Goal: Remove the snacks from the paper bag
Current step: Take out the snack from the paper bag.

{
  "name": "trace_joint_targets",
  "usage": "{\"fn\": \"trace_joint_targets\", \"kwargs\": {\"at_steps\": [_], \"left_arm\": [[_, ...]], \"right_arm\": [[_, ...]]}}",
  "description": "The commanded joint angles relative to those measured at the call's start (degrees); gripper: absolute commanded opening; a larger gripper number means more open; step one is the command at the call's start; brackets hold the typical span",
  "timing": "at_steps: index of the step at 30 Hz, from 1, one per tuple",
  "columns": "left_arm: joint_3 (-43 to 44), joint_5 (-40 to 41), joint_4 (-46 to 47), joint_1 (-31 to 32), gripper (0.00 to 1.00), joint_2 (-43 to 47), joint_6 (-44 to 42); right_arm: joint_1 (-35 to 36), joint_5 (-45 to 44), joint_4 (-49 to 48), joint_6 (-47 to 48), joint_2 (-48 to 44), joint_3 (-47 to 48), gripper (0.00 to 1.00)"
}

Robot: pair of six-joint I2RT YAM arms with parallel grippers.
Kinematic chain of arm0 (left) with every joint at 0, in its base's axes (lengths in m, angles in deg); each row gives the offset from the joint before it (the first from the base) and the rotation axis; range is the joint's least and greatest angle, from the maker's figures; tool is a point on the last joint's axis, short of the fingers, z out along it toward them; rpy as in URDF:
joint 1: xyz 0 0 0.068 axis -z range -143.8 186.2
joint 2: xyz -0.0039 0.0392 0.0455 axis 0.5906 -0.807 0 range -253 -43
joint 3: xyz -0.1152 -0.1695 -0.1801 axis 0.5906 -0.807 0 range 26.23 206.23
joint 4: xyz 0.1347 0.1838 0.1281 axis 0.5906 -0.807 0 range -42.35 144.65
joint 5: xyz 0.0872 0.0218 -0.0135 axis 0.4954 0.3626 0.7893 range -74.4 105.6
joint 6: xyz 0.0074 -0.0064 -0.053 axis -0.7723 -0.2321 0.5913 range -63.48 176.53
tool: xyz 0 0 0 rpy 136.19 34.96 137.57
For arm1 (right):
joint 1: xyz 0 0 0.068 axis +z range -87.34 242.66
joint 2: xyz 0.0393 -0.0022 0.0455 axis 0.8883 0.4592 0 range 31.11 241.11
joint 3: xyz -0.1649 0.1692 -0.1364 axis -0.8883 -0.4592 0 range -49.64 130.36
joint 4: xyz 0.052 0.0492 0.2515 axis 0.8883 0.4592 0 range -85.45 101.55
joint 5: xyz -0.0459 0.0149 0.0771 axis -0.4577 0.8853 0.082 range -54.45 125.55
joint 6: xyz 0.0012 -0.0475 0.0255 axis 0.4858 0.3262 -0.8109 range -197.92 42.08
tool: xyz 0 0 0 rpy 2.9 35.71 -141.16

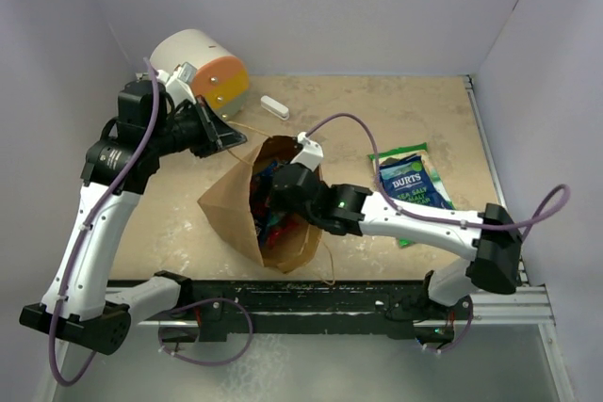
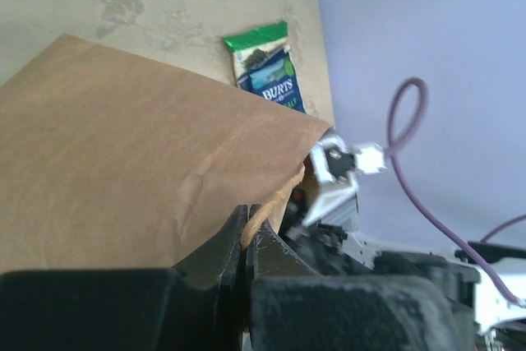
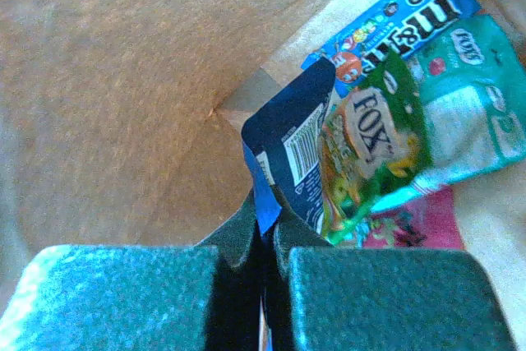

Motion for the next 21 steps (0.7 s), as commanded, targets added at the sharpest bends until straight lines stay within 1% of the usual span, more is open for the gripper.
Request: {"fn": "trace_joint_targets", "kwargs": {"at_steps": [1, 4, 8, 14, 17, 21], "left_arm": [[4.0, 8.6, -0.2, 0.1, 0.00, 0.2, 0.6], [4.6, 11.7, -1.0, 0.1, 0.00, 0.3, -0.3], [5.1, 12.8, -1.9, 0.2, 0.00, -0.4, -1.9], [5.6, 15.0, -2.3, 0.2, 0.00, -0.3, -3.8], [6.3, 16.5, -3.2, 0.2, 0.00, -0.7, -4.8], [6.8, 18.5, -5.0, 0.1, 0.00, -1.7, -5.9]], "right_arm": [[-0.6, 0.0, 9.3, 3.1, -6.5, 3.9, 0.00], [-1.1, 2.2, 12.4, 8.2, -8.3, 6.3, 0.00], [-2.0, 2.5, 17.4, 12.3, -11.0, 9.6, 0.00], [-7.3, 4.0, 22.7, 16.1, -15.3, 13.3, 0.00], [-10.9, 7.8, 23.2, 19.2, -17.5, 15.8, 0.00], [-17.0, 16.0, 25.7, 21.6, -17.8, 22.2, 0.00]]}}
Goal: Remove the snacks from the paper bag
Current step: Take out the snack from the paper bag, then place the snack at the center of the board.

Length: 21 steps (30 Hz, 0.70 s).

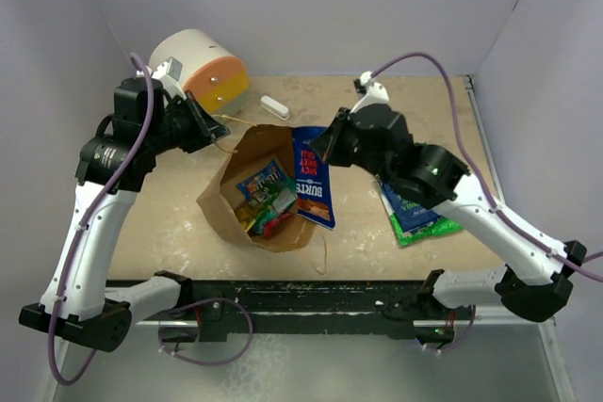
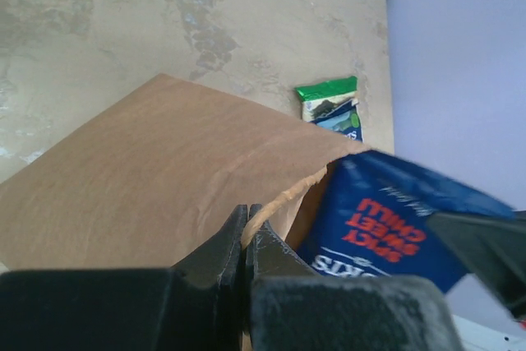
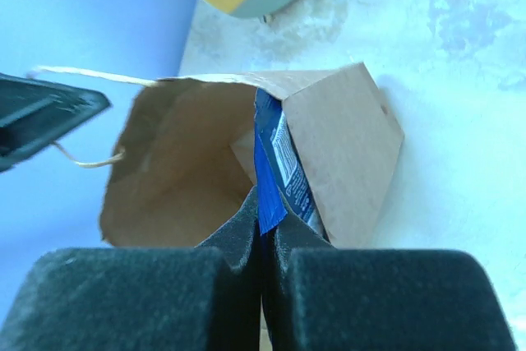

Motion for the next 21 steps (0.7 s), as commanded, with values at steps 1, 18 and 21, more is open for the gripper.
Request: {"fn": "trace_joint_targets", "kwargs": {"at_steps": [1, 18, 21], "left_arm": [[3.0, 4.0, -1.1, 0.1, 0.00, -0.6, -2.8], [6.7, 14.0, -7.5, 0.1, 0.00, -1.2, -9.1], [7.0, 14.5, -7.9, 0.1, 0.00, -1.5, -11.2]], "right_arm": [[-5.2, 9.1, 3.0, 5.3, -1.8, 8.9, 0.00], [-9.9, -2.6, 21.0, 22.1, 4.4, 41.3, 0.00], [-10.6, -6.1, 20.5, 22.8, 4.0, 39.3, 0.00]]}}
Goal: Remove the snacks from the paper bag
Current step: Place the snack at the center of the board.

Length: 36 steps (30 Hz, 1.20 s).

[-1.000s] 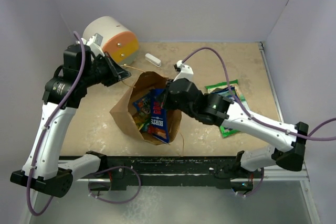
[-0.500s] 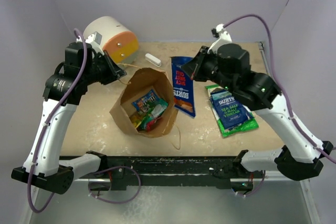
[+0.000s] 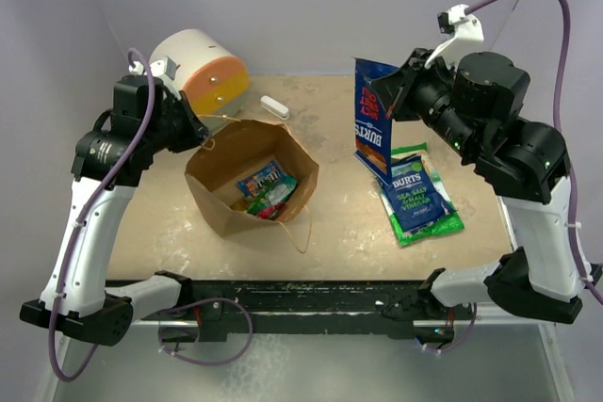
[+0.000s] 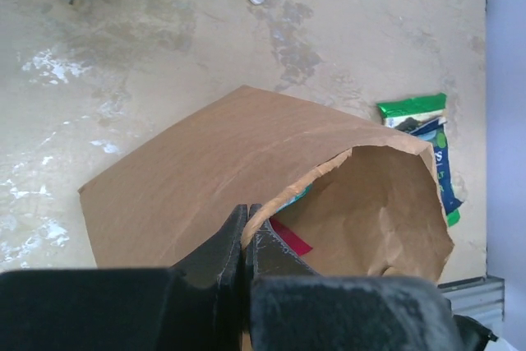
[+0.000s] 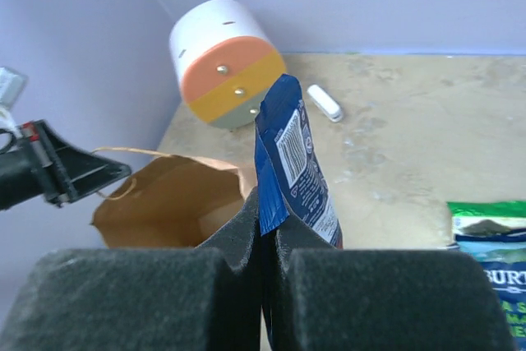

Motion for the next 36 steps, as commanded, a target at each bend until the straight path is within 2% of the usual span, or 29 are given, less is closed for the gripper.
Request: {"fn": "trace_joint_targets", "kwargs": {"at_steps": [1, 5, 12, 15, 18, 23, 27, 30, 36], "left_arm": [[3.0, 3.7, -1.3, 0.1, 0.00, 0.2, -4.8], [4.8, 3.5, -2.0, 0.2, 0.00, -0.5, -6.9], [7.1, -1.1, -1.2, 0.2, 0.00, -0.5, -9.9], [6.5, -3.0, -0.5, 0.1, 0.00, -0.3, -10.8], [4.8, -5.5, 1.3, 0.1, 0.00, 0.2, -11.1], [2.4, -9.5, 3.2, 0.3, 0.00, 0.1, -11.4], [2.5, -7.6, 2.8, 4.3, 0.00, -0.2, -13.4], [3.0, -2.4, 2.1, 8.3, 0.00, 0.5, -16.1], [2.1, 3.9, 1.5, 14.2, 0.00, 1.9, -18.9]], "right_arm": [[-1.5, -7.6, 0.7, 3.5, -0.1, -1.1, 0.00], [-4.8, -8.0, -0.9, 2.9, -0.5, -8.1, 0.00], [-19.0, 3.8, -1.9, 4.6, 1.1, -24.1, 0.00], [-24.0, 6.9, 4.0, 9.3, 3.8, -27.4, 0.00], [-24.6, 4.1, 10.5, 15.7, 5.7, -28.1, 0.00], [-24.9, 6.6, 9.2, 29.8, 2.1, -37.7, 0.00], [-27.8, 14.9, 6.7, 37.7, 0.4, -44.8, 0.00], [-31.6, 19.1, 2.3, 41.5, 2.0, -48.6, 0.00], [-35.8, 29.9, -3.9, 49.8, 5.9, -49.6, 0.00]]}}
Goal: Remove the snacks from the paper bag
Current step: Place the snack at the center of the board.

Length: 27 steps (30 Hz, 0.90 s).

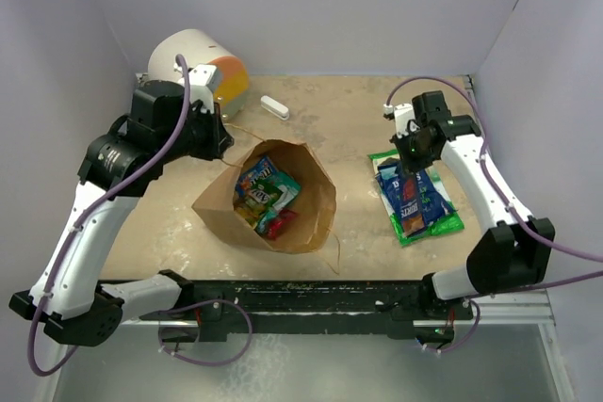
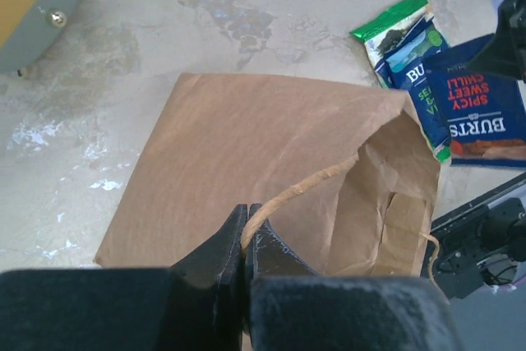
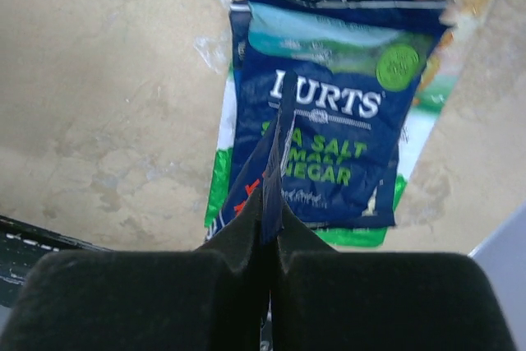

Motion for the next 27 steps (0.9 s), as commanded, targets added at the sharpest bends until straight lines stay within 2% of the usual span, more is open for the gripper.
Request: {"fn": "trace_joint_targets", "kwargs": {"at_steps": [1, 3, 6, 12, 20, 23, 27], "left_arm": [[-0.3, 5.3, 2.0, 3.3, 0.00, 2.1, -3.8], [-1.0, 5.4, 2.4, 4.5, 0.00, 2.7, -4.3], [-2.2, 6.5, 2.8, 5.8, 0.00, 3.7, -5.0], [-1.3, 10.8, 1.8, 7.9, 0.00, 4.2, -7.8], [-0.8, 13.3, 1.1, 8.0, 0.00, 3.2, -8.9], [-0.7, 13.5, 1.2, 7.9, 0.00, 2.6, -9.1], [-1.0, 13.6, 1.2, 7.9, 0.00, 2.2, -9.1]], "right_arm": [[-2.1, 10.1, -6.7, 11.6, 1.4, -0.7, 0.00], [-3.5, 10.2, -8.2, 16.4, 1.4, -2.5, 0.00], [-6.5, 15.2, -10.0, 23.8, 0.7, -5.1, 0.00], [-12.2, 24.3, -13.1, 29.5, 2.9, -6.5, 0.00], [-15.1, 25.4, -19.4, 31.0, 7.1, -9.3, 0.00], [-15.7, 21.6, -21.6, 31.7, 9.2, -9.3, 0.00], [-17.0, 19.1, -26.2, 29.4, 10.8, -9.5, 0.09]]}}
